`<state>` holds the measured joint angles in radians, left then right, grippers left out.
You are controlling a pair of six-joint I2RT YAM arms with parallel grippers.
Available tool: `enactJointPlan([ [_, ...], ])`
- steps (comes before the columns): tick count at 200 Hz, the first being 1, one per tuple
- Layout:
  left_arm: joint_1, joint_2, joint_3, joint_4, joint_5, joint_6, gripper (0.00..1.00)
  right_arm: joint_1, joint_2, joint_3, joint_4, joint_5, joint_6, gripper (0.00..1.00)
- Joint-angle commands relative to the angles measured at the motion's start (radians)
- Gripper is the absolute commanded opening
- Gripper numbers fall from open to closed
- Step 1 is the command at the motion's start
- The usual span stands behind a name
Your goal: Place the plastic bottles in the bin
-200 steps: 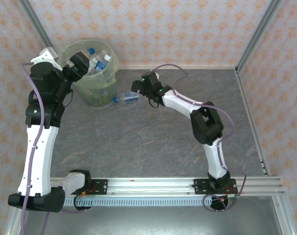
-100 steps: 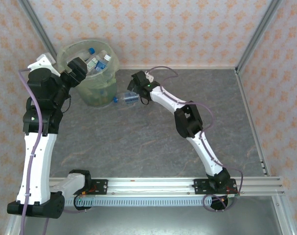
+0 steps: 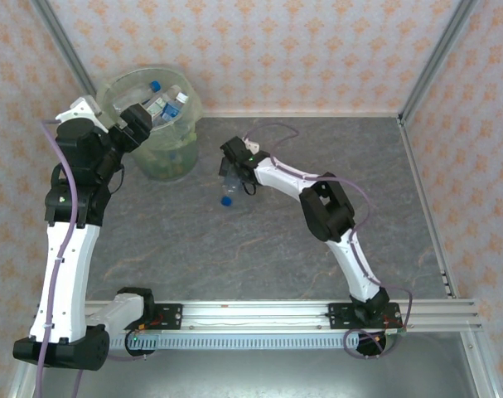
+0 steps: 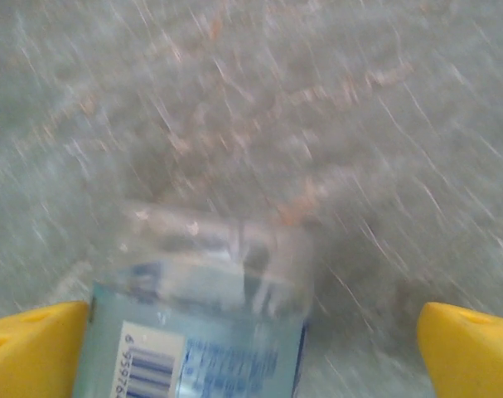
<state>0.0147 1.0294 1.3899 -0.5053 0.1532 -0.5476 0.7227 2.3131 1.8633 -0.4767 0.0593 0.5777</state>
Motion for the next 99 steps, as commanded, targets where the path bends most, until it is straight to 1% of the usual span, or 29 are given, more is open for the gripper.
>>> enactJointPlan([
  [1, 0.002, -0.013, -0.016, 0.025, 0.025, 0.013, 0.99, 0.011, -0.092, -0.127, -0.004, 0.05, -0.049, 1.0],
  [22, 0.002, -0.012, -0.047, 0.029, 0.053, 0.014, 0.99, 0.011, -0.164, -0.234, 0.045, 0.036, -0.058, 1.0],
  [55, 0.001, -0.015, -0.098, 0.036, 0.084, -0.004, 0.99, 0.011, -0.229, -0.293, 0.066, -0.007, -0.067, 1.0],
  [99, 0.001, -0.024, -0.13, 0.051, 0.112, -0.015, 0.99, 0.011, -0.337, -0.427, 0.108, -0.095, -0.092, 1.0],
])
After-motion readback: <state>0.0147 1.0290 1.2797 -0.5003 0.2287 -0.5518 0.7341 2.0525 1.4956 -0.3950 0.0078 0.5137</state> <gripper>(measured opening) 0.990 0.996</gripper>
